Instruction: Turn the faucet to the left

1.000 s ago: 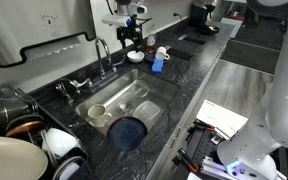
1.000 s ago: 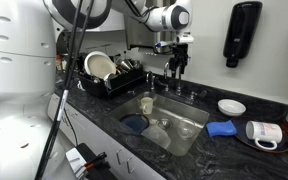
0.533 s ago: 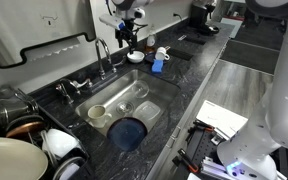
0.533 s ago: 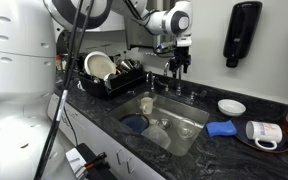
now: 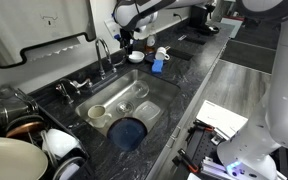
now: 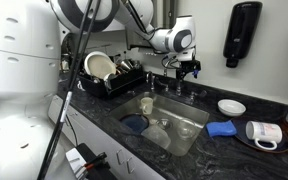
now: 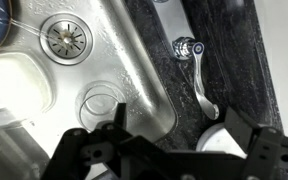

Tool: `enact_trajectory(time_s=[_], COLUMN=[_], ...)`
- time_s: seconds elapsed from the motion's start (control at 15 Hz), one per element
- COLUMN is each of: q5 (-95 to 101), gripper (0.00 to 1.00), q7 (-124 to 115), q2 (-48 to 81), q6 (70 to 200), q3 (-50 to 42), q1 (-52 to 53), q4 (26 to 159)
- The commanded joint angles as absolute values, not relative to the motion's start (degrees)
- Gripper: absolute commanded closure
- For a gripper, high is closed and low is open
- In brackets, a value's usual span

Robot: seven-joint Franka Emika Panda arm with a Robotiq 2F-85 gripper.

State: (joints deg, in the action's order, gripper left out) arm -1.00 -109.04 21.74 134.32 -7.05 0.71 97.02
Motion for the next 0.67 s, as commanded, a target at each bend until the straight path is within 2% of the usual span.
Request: enact_trajectory(time_s=[0.0,0.6], q5=[-1.4,-0.9], gripper=[0.0,0.0], q7=[-107.9,-100.5], q2=[24.0,32.2], q6=[138.1,141.4], q3=[-7.5,-8.4], q1=[0.0,-1.4], q4=[97.2,91.1])
